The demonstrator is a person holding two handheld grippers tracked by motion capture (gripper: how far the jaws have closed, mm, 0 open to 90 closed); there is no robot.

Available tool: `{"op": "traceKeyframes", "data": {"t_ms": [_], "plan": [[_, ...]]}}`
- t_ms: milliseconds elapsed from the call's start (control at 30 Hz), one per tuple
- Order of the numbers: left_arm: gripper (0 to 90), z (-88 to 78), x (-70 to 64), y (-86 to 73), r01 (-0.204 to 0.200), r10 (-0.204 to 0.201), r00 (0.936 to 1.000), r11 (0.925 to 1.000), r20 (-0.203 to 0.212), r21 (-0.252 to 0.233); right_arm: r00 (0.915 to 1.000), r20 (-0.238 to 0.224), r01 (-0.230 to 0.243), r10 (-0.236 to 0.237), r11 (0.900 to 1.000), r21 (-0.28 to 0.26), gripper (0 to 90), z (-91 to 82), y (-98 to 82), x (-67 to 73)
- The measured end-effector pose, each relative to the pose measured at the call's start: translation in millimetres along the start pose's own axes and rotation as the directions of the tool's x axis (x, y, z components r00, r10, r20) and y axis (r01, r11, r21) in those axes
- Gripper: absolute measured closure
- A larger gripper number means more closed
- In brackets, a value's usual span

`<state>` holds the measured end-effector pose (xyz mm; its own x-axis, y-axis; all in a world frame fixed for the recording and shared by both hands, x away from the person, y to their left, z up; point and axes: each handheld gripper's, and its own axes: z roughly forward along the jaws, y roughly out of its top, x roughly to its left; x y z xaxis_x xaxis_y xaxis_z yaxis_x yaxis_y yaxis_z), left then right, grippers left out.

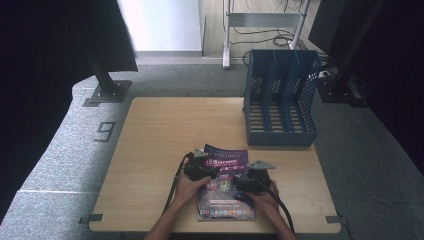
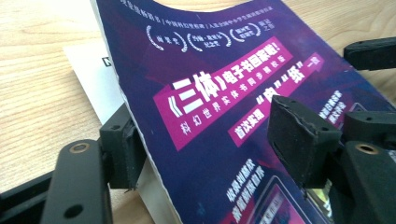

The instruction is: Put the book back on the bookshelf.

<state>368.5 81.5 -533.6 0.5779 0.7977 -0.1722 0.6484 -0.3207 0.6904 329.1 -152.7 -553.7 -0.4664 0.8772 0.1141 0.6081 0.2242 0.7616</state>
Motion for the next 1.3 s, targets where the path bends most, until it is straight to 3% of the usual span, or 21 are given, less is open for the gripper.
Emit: {"op": "traceKeyframes", "data": {"t_ms": [200, 433, 700, 933, 1100, 1300], "plan": [[41.6, 0.9, -1.8, 0.4, -0.025, 0.025, 0.9992, 0.9997, -0.03, 0.01, 1.0, 0.0, 0.0, 0.0, 1.0, 0.0, 19.2, 0.0, 0.0, 0.0], [52.1, -1.3, 0.0, -0.3, -0.025, 0.025, 0.9993, 0.9997, -0.026, -0.002, 1.0, 0.001, 0.001, -0.001, 1.0, 0.0, 19.3, -0.1, 0.0, 0.1], [71.7, -5.0, 1.2, -2.4, -0.045, 0.045, 0.9988, 0.9985, 0.017, -0.031, 0.9998, 0.01, -0.015, 0.015, 1.0, -0.007, 22.7, -2.9, -2.3, 1.5], [81.9, -9.2, 2.8, -2.1, -0.053, 0.055, 0.9969, 0.9975, 0.057, -0.047, 0.9994, 0.019, -0.028, 0.028, 1.0, 0.003, 24.9, -6.6, -3.8, 4.0], [83.2, -12.6, 9.7, -3.5, -0.041, 0.045, 0.9945, 0.998, 0.094, -0.048, 0.9995, 0.013, -0.029, 0.029, 1.0, 0.011, 25.1, -10.1, -6.5, 9.5], [81.3, -11.2, 14.7, -6.1, -0.016, 0.022, 0.9941, 0.9986, 0.106, -0.051, 0.9989, 0.026, -0.039, 0.039, 0.999, 0.006, 25.0, -12.0, -9.6, 17.0]]}}
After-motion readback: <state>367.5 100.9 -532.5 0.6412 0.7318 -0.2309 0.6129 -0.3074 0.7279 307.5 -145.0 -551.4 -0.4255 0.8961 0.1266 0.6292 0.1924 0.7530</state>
